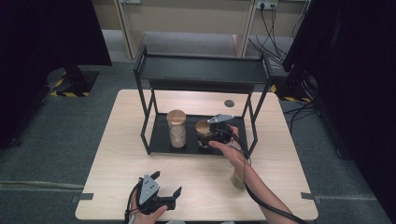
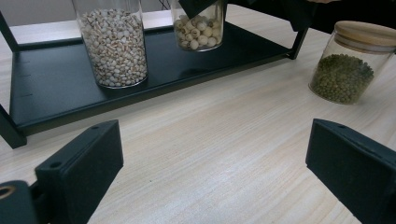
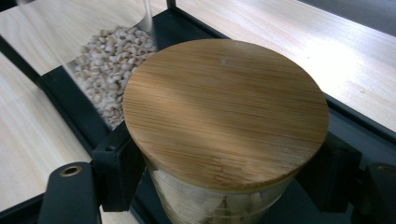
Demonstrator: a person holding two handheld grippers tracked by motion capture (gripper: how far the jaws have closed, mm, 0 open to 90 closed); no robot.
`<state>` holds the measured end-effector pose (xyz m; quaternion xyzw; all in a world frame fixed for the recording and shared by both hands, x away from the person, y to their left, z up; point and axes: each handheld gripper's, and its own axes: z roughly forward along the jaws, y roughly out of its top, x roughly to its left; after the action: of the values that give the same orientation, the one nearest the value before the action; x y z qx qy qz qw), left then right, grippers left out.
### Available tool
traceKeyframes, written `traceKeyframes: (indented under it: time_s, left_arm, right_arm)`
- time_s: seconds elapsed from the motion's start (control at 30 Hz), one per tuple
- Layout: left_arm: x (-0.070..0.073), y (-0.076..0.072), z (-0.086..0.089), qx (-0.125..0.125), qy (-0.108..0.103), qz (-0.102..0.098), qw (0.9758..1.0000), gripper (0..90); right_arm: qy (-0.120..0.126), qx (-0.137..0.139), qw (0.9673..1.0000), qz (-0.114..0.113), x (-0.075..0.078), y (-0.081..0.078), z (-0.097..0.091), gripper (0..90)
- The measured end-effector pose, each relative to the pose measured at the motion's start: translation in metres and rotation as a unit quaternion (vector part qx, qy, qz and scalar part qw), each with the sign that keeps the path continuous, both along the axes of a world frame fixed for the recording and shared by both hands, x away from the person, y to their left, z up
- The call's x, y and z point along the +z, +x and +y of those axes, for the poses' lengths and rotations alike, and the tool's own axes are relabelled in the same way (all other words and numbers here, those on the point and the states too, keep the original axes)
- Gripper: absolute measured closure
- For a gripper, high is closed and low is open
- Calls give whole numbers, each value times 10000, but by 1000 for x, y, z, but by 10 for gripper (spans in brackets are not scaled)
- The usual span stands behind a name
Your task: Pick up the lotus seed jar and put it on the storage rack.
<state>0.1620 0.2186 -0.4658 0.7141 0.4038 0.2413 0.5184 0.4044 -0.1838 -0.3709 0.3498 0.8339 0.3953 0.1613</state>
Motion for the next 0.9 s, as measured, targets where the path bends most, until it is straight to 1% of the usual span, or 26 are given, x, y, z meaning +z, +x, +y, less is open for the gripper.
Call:
traceKeyframes:
  time_s: [0.2,0.33,0.5,0.67,0.73,0.87,0.9]
  left_arm:
    - [0,0,0,-4,-4,-2,10000,35]
    - [0,0,0,-11,0,-11,10000,35]
    - [0,0,0,-23,7,7,10000,35]
    - [0,0,0,-26,4,8,10000,35]
    - [0,0,0,-26,8,3,10000,34]
    - [0,0,0,-39,13,1,10000,35]
    - [0,0,0,-40,14,0,10000,35]
  right_arm:
    - [0,-41,10000,50,-3,5,6,256]
    - [-70,-63,9999,77,-7,7,10,256]
    - [-54,-74,9999,70,-12,10,9,256]
    - [-54,-78,9999,114,-15,12,8,256]
    - [-53,-64,9999,109,-16,12,7,255]
    - [-60,-86,9998,187,-15,14,6,255]
    - [-111,-97,9997,179,-15,13,6,255]
